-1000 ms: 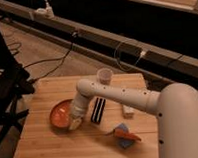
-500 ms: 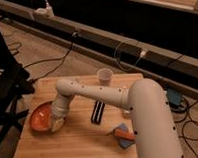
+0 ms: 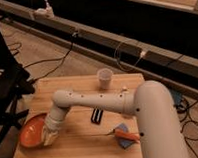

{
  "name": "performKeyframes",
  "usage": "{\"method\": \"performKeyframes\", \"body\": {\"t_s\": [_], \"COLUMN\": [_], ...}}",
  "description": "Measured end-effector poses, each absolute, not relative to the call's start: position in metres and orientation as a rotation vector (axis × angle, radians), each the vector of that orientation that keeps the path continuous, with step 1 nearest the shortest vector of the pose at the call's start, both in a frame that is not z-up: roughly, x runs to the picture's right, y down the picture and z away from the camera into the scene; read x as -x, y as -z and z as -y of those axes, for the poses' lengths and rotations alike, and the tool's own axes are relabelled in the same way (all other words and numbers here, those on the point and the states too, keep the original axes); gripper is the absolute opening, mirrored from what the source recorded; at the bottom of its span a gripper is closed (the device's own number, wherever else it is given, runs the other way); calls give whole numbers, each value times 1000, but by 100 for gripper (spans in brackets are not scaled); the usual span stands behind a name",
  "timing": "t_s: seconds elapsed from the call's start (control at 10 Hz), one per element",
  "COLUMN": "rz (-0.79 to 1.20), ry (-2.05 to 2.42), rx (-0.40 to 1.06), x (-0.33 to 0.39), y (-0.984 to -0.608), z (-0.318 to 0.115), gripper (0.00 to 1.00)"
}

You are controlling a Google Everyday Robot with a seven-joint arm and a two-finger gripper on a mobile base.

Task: Drag the ceramic bowl in a circle

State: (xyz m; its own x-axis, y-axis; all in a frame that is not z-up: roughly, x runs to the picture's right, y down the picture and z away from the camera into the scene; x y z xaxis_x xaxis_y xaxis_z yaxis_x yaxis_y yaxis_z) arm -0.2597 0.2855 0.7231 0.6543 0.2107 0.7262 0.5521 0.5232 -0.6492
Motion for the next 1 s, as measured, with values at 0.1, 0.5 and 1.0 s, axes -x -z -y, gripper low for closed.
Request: {"method": "performKeyframes", "body": {"t_s": [0.1,0.5,1.0], "rz": [827,695,633], "ry": [176,87,191], "rx": [1041,1043,1034], "x": [239,177,154], "y": [-713,-709,-757], "z": [-297,-302,-247], "gripper": [0,0,0]}}
